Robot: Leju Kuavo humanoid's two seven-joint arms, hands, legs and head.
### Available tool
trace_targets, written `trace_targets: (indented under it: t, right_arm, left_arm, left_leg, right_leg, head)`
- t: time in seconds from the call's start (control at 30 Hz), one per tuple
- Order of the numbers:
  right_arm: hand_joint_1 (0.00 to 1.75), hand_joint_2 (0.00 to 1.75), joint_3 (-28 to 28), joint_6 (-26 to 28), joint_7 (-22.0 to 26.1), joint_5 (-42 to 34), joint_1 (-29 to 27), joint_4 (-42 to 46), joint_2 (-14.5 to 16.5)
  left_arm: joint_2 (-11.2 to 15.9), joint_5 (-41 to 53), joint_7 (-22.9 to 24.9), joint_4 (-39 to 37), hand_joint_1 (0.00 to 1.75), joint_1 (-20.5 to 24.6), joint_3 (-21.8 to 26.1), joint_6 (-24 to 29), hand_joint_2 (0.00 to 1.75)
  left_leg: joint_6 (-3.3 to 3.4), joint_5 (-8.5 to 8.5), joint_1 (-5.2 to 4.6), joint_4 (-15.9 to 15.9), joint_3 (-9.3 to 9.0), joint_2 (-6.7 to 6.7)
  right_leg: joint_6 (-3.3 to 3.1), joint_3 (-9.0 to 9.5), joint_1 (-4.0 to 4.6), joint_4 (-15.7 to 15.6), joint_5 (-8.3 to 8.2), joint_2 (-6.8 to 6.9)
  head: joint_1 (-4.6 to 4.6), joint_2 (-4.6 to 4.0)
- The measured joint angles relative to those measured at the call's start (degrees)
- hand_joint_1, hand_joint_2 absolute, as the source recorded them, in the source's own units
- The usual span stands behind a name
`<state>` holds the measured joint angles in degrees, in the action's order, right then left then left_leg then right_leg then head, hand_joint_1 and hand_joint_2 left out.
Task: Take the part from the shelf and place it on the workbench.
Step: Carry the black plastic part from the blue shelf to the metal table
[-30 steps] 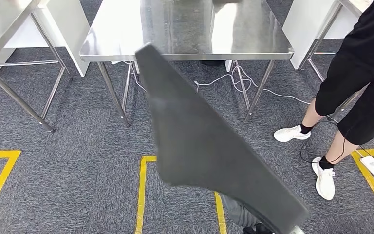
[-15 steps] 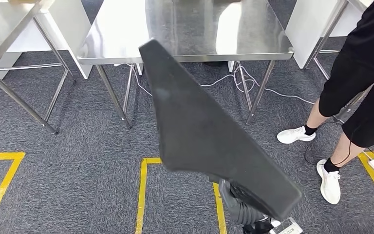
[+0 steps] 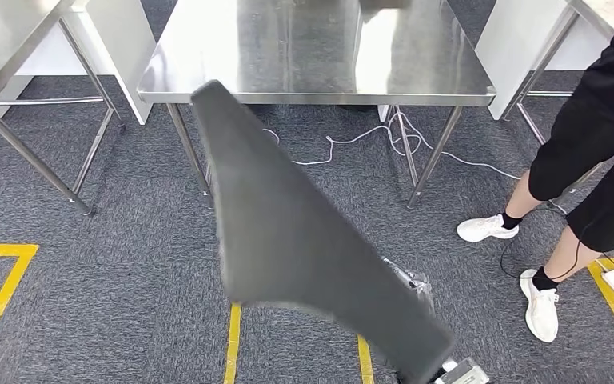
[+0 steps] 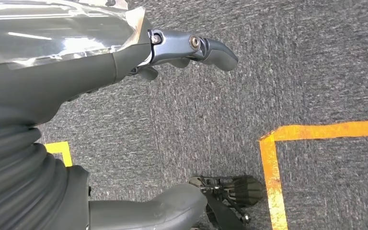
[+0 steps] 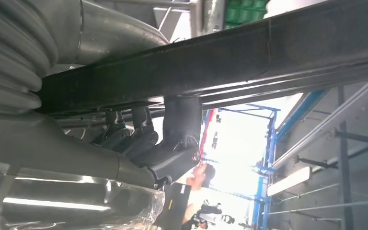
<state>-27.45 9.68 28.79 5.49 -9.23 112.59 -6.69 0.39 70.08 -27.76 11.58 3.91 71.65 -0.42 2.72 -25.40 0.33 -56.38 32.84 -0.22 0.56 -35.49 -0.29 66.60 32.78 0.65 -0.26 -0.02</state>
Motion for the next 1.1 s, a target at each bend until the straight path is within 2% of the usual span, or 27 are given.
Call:
trace_targets:
  t: [0.03,0.07,0.1,0.13,0.17,0.2,0.23,0.27,0.3,0.4,0.43,0.47,0.53,0.57,0.6,0.63,0.67,0.7,0.77,0.8,0.87,0.93,0.97,1.0,1.07,1.1]
  right_arm:
    - [1.75,1.75,0.0,0.1,0.0,0.3,-0.3,0.0,0.0]
    - [1.75,1.75,0.0,0.2,-0.1,0.5,-0.6,0.0,-0.1]
    - [1.75,1.75,0.0,0.3,-0.1,0.6,-0.8,0.0,-0.1]
    - [1.75,1.75,0.0,0.4,-0.1,0.7,-0.9,0.0,-0.1]
    - [1.75,1.75,0.1,0.4,-0.1,0.7,-0.9,0.0,-0.1]
    - [1.75,1.75,0.1,0.3,-0.1,0.7,-0.9,0.0,-0.1]
    - [1.75,1.75,0.1,0.3,-0.1,0.7,-0.8,0.0,-0.1]
    - [1.75,1.75,0.2,0.2,-0.1,0.7,-0.8,0.0,-0.1]
    - [1.75,1.75,0.2,0.0,-0.1,0.6,-0.8,0.0,-0.1]
    - [1.75,1.75,0.2,-0.3,-0.1,0.6,-0.8,0.0,-0.1]
    - [1.75,1.75,0.2,-0.4,-0.1,0.6,-0.8,0.1,0.0]
    - [1.75,1.75,0.2,-0.4,-0.1,0.6,-0.8,0.1,0.1]
    - [1.75,1.75,0.3,-0.4,-0.1,0.6,-0.8,0.1,0.1]
    - [1.75,1.75,0.3,-0.4,-0.2,0.6,-0.8,0.1,0.2]
    - [1.75,1.75,0.3,-0.3,-0.2,0.5,-0.8,0.1,0.2]
    - [1.75,1.75,0.3,-0.3,-0.3,0.4,-0.8,0.1,0.2]
    - [1.75,1.75,0.3,-0.2,-0.3,0.4,-0.9,0.1,0.2]
    - [1.75,1.75,0.3,-0.2,-0.4,0.3,-0.9,0.1,0.2]
    - [1.75,1.75,0.3,-0.1,-0.5,0.2,-0.9,0.1,0.3]
    - [1.75,1.75,0.3,-0.1,-0.6,0.2,-0.8,0.1,0.3]
    - [1.75,1.75,0.3,-0.1,-0.9,0.2,-0.8,0.1,0.5]
    - [1.75,1.75,0.3,-0.1,-1.1,0.2,-0.7,0.1,0.5]
    - [1.75,1.75,0.3,-0.1,-1.2,0.2,-0.6,0.1,0.5]
    - [1.75,1.75,0.3,-0.1,-1.3,0.2,-0.6,0.2,0.5]
    - [1.75,1.75,0.3,-0.1,-1.5,0.3,-0.5,0.1,0.5]
    - [1.75,1.75,0.3,-0.1,-1.6,0.3,-0.6,0.1,0.5]
  left_arm:
    - [0.0,0.1,0.0,0.0,0.0,0.0,0.0,-0.1,1.75]
    - [0.0,0.2,-0.1,0.0,0.0,0.0,0.0,-0.2,1.75]
    - [0.0,0.3,-0.1,0.0,0.0,0.0,0.0,-0.3,1.75]
    - [0.0,0.3,-0.1,0.0,0.0,0.0,0.0,-0.3,1.75]
    - [0.0,0.3,-0.1,0.0,0.0,0.0,0.0,-0.4,1.75]
    - [0.0,0.3,-0.1,0.0,0.0,0.0,0.0,-0.4,1.75]
    - [0.0,0.3,-0.1,0.0,0.0,0.0,0.0,-0.3,1.75]
    - [0.0,0.3,-0.1,0.0,0.0,0.0,0.0,-0.3,1.75]
    - [0.0,0.3,-0.1,0.0,0.0,0.0,0.0,-0.3,1.75]
    - [0.0,0.3,-0.1,0.0,0.0,0.0,0.0,-0.2,1.75]
    - [0.1,0.3,-0.1,0.0,0.0,0.0,0.0,-0.2,1.75]
    - [0.1,0.3,-0.1,0.0,0.0,0.0,0.0,-0.2,1.75]
    - [0.1,0.3,-0.1,0.0,0.0,0.0,0.0,-0.2,1.75]
    - [0.1,0.3,-0.1,0.0,0.0,-0.1,0.0,-0.2,1.75]
    - [0.1,0.3,-0.1,0.0,0.0,-0.1,0.0,-0.2,1.75]
    - [0.1,0.3,-0.1,0.0,0.0,-0.1,0.0,-0.2,1.75]
    - [0.1,0.3,-0.1,0.0,0.0,-0.1,0.0,-0.2,1.75]
    - [0.1,0.3,-0.1,0.0,0.0,-0.1,0.0,-0.1,1.75]
    - [0.1,0.3,-0.1,0.0,0.0,0.0,0.0,-0.1,1.75]
    - [0.1,0.3,-0.1,0.0,0.0,0.0,0.0,0.0,1.75]
    - [0.1,0.3,-0.1,0.0,0.0,0.0,0.0,0.1,1.75]
    - [0.1,0.3,-0.1,0.0,0.0,0.0,0.0,0.1,1.75]
    - [0.1,0.3,-0.1,0.0,0.0,0.0,0.0,0.2,1.75]
    - [0.1,0.3,-0.1,0.0,0.0,0.0,0.0,0.2,1.75]
    - [0.1,0.3,-0.1,0.0,0.0,0.0,0.0,0.1,1.75]
    - [0.0,0.3,-0.1,0.0,0.0,0.0,0.0,0.1,1.75]
  left_leg:
    - [0.14,-0.07,-0.05,0.0,0.0,0.0]
    - [0.23,-0.15,-0.12,0.0,-0.03,-0.06]
    - [0.26,-0.22,-0.15,0.0,-0.09,-0.15]
    - [0.2,-0.29,-0.15,-0.1,-0.2,-0.25]
    - [0.07,-0.41,-0.14,-0.1,-0.34,-0.37]
    - [-0.18,-0.6,-0.21,-0.2,-0.47,-0.47]
    - [-0.48,-0.88,-0.33,-0.4,-0.55,-0.56]
    - [-0.79,-1.12,-0.45,-0.5,-0.59,-0.62]
    - [-1.08,-1.29,-0.52,-0.6,-0.6,-0.64]
    - [-1.87,-1.8,-0.06,-1.2,-0.51,-0.55]
    - [-2.18,-2.64,0.1,-2.5,0.01,-0.44]
    - [-2.5,-3.99,0.23,-5.0,1.11,-0.34]
    - [-3.03,-7.4,0.37,-12.5,4.96,-0.21]
    - [-3.18,-8.38,0.43,-15.8,6.86,-0.19]
    - [-3.24,-8.35,0.48,-17.4,8.02,-0.16]
    - [-3.19,-7.19,0.51,-16.7,8.05,-0.12]
    - [-3.01,-5.16,0.53,-13.9,6.94,-0.08]
    - [-2.7,-2.87,0.5,-9.7,5.02,-0.01]
    - [-2.07,-0.39,0.2,-3.0,1.84,0.1]
    - [-1.79,-0.21,0.0,-1.6,1.17,0.11]
    - [-1.25,-0.47,-0.3,-1.2,1.0,0.01]
    - [-0.55,-0.23,-0.11,-0.4,0.35,0.0]
    - [-0.23,-0.09,0.05,0.0,-0.01,0.01]
    - [0.0,-0.05,0.17,0.2,-0.24,0.03]
    - [0.22,-0.23,0.14,0.2,-0.35,0.01]
    - [0.22,-0.35,0.13,0.2,-0.42,-0.03]
  right_leg:
    - [-0.16,-2.12,-0.02,3.8,1.29,-0.15]
    - [-0.04,-3.61,-0.07,6.3,1.89,-0.25]
    - [0.33,-4.07,-0.14,6.7,1.55,-0.34]
    - [0.87,-3.23,-0.23,4.7,0.3,-0.37]
    - [1.44,-1.45,-0.39,0.9,-1.46,-0.38]
    - [1.79,0.42,-0.56,-3.1,-3.12,-0.36]
    - [1.84,2.01,-0.67,-6.4,-4.37,-0.38]
    - [1.57,3.01,-0.7,-8.3,-5.1,-0.4]
    - [1.09,3.34,-0.62,-8.9,-5.32,-0.43]
    - [-0.22,3.74,-0.73,-9.1,-5.52,-0.46]
    - [-0.59,3.92,-0.88,-9.2,-5.51,-0.45]
    - [-0.88,4.11,-1.02,-9.3,-5.47,-0.43]
    - [-1.29,4.31,-0.93,-9.3,-5.24,-0.39]
    - [-1.39,4.38,-0.88,-9.3,-5.16,-0.39]
    - [-1.48,4.48,-0.84,-9.3,-5.07,-0.4]
    - [-1.52,4.64,-0.8,-9.3,-4.97,-0.44]
    - [-1.5,4.88,-0.76,-9.3,-4.83,-0.47]
    - [-1.44,5.14,-0.73,-9.3,-4.65,-0.51]
    - [-1.05,5.45,-0.43,-9.2,-4.24,-0.54]
    - [-0.81,5.48,-0.32,-9.3,-4.07,-0.54]
    - [-0.16,5.54,-0.24,-9.5,-3.86,-0.5]
    - [0.27,5.23,-0.21,-8.6,-3.19,-0.45]
    - [0.21,4.21,-0.16,-6.4,-2.13,-0.47]
    - [0.0,2.37,-0.22,-2.9,-0.65,-0.51]
    - [-0.23,-2.3,-0.27,5.2,2.2,-0.57]
    - [0.02,-3.86,-0.31,7.5,2.53,-0.57]
  head:
    - [0.07,0.0]
    - [0.08,0.0]
    - [0.09,0.0]
    - [0.09,0.0]
    - [0.1,0.0]
    - [0.1,0.0]
    - [0.1,0.0]
    - [0.07,0.0]
    - [0.02,0.0]
    - [-0.04,0.0]
    - [-0.1,0.0]
    - [-0.17,0.0]
    - [-0.29,0.0]
    - [-0.29,0.0]
    - [-0.29,0.0]
    - [-0.3,0.0]
    - [-0.29,0.0]
    - [-0.29,0.0]
    - [-0.25,0.0]
    - [-0.25,0.0]
    - [-0.25,0.0]
    - [-0.23,0.0]
    - [-0.14,0.0]
    - [-0.04,0.0]
    - [0.12,0.0]
    - [0.12,0.0]
